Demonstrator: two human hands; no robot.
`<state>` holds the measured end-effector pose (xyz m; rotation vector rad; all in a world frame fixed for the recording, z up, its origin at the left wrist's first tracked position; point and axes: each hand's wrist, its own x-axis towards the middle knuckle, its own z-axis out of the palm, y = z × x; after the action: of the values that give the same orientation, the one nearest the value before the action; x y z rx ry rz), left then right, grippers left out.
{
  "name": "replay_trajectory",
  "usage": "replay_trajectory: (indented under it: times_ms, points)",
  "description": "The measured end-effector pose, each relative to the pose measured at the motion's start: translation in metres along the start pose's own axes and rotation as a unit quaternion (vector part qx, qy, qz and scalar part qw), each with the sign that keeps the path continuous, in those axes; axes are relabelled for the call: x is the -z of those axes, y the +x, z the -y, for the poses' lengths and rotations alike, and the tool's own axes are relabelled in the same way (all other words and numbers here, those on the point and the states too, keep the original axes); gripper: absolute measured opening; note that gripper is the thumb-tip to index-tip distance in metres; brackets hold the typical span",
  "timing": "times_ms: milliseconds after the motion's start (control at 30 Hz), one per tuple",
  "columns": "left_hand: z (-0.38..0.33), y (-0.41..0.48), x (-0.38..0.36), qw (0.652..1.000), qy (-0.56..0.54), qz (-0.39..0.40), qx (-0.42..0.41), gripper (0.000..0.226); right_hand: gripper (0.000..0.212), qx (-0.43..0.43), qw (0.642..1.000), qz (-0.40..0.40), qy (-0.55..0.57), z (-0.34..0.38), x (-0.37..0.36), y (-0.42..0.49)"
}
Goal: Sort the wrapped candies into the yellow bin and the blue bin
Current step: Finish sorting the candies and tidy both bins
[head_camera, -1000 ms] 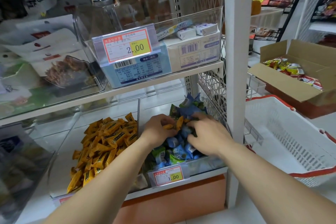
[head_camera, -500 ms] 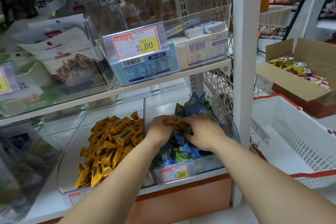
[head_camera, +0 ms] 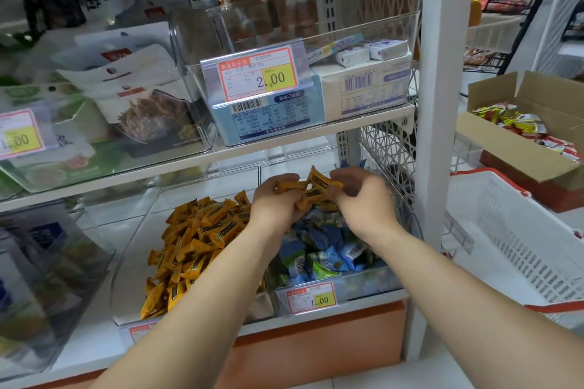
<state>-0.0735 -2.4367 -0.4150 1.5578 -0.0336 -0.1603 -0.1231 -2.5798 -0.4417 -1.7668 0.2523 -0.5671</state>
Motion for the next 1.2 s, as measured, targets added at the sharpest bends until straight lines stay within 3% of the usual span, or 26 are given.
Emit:
replay_trajectory:
  times_ms: [133,367,500,567,667,767,867,967,1000,1033,1100,1200]
  points:
    - [-0.006,-0.014,0.007,0.998,-0.066,0.008,0.010,0.018,0.022,-0.008,0.998,0.026,0.051,0.006,-0.007,-0.013]
    - [-0.002,-0.026,0.024,0.999,-0.021,-0.019,-0.026,0.042,0.034,0.011,0.993,0.070,0.089,0.023,-0.031,-0.038]
    - [-0.003,-0.023,0.046,0.998,0.005,-0.053,-0.035,0.038,0.042,0.041,0.977,0.195,0.071,0.028,-0.029,-0.040]
    - [-0.004,-0.020,0.065,0.992,0.078,-0.063,-0.076,0.039,0.043,0.040,0.971,0.232,0.047,0.028,-0.028,-0.038]
    - [-0.005,-0.011,0.100,0.938,0.289,-0.079,-0.176,0.041,0.041,0.068,0.973,0.181,-0.126,0.020,-0.016,-0.030]
    - [-0.002,0.001,0.132,0.881,0.421,-0.058,-0.209,0.042,0.045,0.107,0.922,0.140,-0.344,0.006,0.004,-0.020]
    - [-0.001,0.017,0.147,0.814,0.556,-0.053,-0.160,0.035,0.061,0.049,0.900,0.144,-0.408,-0.012,0.020,-0.011]
    - [-0.013,0.028,0.146,0.722,0.686,-0.050,-0.076,0.035,0.075,0.016,0.861,0.216,-0.461,-0.028,0.022,-0.008]
    - [-0.020,0.029,0.143,0.708,0.702,-0.052,-0.060,0.035,0.077,0.017,0.842,0.237,-0.484,-0.032,0.021,-0.009]
    - [-0.026,0.029,0.137,0.712,0.697,-0.057,-0.058,0.038,0.078,0.020,0.831,0.249,-0.497,-0.035,0.019,-0.010]
    - [-0.033,0.027,0.117,0.760,0.638,-0.062,-0.109,0.046,0.078,0.022,0.831,0.250,-0.496,-0.039,0.017,-0.010]
    - [-0.033,0.022,0.061,0.824,0.522,0.044,-0.216,0.034,0.077,0.023,0.836,0.253,-0.486,-0.040,0.019,-0.008]
